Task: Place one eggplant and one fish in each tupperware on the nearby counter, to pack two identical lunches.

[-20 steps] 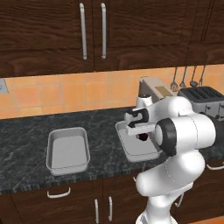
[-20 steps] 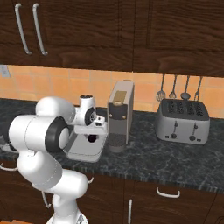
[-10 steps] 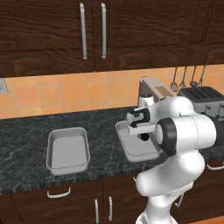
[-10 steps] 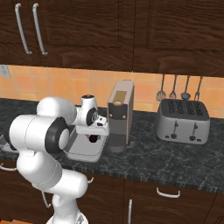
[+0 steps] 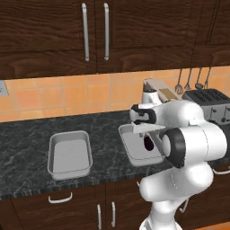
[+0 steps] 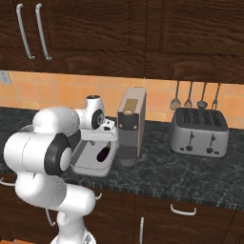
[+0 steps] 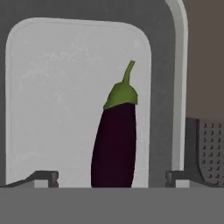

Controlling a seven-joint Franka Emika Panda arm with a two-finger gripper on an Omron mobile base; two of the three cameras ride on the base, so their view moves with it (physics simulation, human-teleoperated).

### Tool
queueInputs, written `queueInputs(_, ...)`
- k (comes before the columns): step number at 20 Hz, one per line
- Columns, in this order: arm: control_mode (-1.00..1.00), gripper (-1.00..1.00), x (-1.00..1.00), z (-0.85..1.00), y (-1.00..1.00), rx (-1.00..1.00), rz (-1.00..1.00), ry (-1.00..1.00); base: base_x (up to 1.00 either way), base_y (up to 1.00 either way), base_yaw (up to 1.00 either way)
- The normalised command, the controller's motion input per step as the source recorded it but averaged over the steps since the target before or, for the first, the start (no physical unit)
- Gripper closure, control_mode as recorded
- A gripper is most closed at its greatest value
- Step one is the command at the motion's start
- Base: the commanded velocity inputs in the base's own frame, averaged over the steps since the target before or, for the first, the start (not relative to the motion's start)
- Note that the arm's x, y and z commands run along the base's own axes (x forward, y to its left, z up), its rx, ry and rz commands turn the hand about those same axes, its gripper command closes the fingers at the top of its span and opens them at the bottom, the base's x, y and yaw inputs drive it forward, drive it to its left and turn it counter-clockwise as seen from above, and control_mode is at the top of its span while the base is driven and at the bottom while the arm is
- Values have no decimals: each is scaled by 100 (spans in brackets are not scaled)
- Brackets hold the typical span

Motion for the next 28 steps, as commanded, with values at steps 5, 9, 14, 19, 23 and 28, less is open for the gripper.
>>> queueInputs(5,-100,-100,-97,60,1,0,0,-1,0,0,0)
queueInputs(9,-100,-100,-100,18,33,0,0,-3,0,0,0)
queueInputs(14,-100,-100,-100,10,18,0,1,1,0,0,0)
queueInputs(19,-100,-100,-56,1,-5,0,0,-2,0,0,0)
queueInputs(23,-100,-100,0,0,0,0,0,0,0,0,0)
queueInputs(28,100,-100,0,0,0,0,0,0,-91,-51,-22)
